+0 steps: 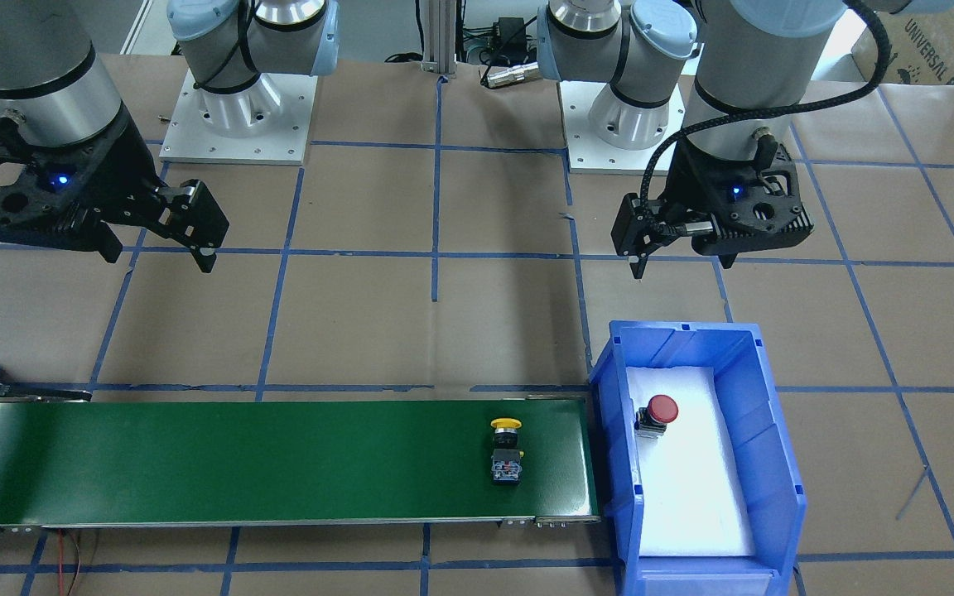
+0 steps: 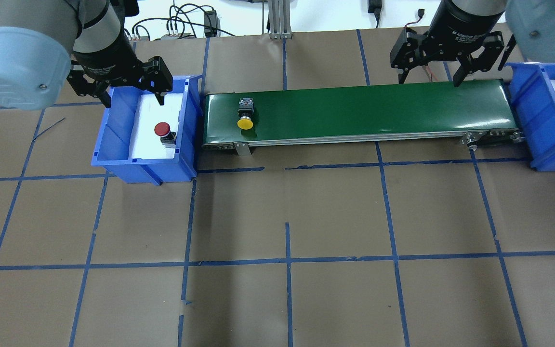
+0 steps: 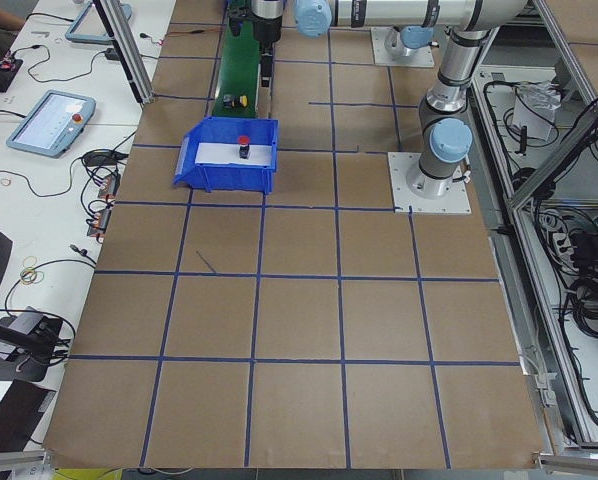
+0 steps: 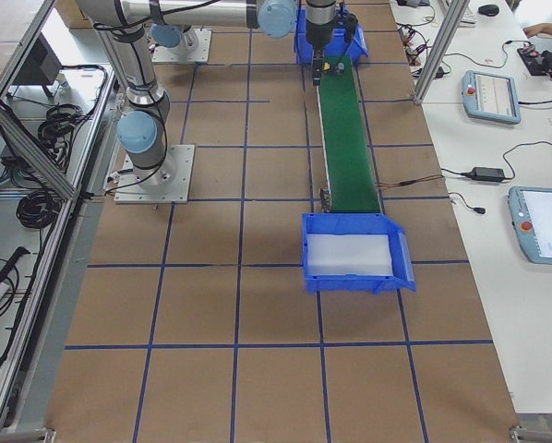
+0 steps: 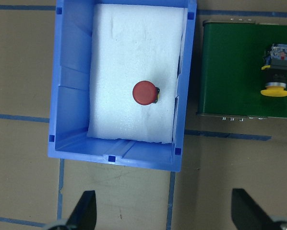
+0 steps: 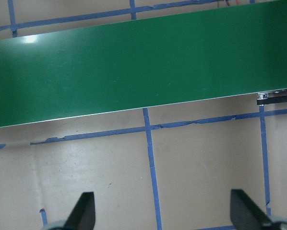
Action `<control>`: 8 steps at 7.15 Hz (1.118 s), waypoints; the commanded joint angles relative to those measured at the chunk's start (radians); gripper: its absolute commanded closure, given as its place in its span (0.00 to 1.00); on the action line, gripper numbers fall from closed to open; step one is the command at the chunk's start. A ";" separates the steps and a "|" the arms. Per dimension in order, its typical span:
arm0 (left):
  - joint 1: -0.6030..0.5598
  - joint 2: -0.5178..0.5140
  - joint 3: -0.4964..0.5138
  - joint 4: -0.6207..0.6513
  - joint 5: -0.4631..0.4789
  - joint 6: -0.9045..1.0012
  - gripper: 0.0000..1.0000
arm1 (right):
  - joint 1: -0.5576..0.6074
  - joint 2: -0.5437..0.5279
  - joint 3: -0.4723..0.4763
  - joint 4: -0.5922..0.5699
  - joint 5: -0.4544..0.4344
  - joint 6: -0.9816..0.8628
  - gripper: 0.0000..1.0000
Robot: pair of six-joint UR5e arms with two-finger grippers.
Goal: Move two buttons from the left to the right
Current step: 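Raise the left gripper back over the blue bin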
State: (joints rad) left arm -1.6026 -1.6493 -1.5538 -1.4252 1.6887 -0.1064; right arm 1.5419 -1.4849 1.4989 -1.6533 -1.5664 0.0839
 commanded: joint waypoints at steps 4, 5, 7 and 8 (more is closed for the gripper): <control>0.006 0.000 0.000 0.000 0.000 0.016 0.00 | 0.001 0.000 0.000 0.004 -0.001 -0.001 0.00; 0.006 0.000 0.000 0.000 0.000 0.016 0.00 | 0.001 0.000 0.000 0.004 0.000 -0.001 0.00; 0.032 0.000 0.000 0.000 -0.001 0.025 0.00 | 0.001 0.000 0.000 0.004 0.000 -0.001 0.00; 0.052 0.002 0.000 0.000 -0.003 0.054 0.00 | 0.001 0.000 0.000 0.004 -0.001 -0.001 0.00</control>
State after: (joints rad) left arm -1.5739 -1.6485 -1.5539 -1.4250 1.6875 -0.0767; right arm 1.5432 -1.4849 1.4987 -1.6490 -1.5669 0.0828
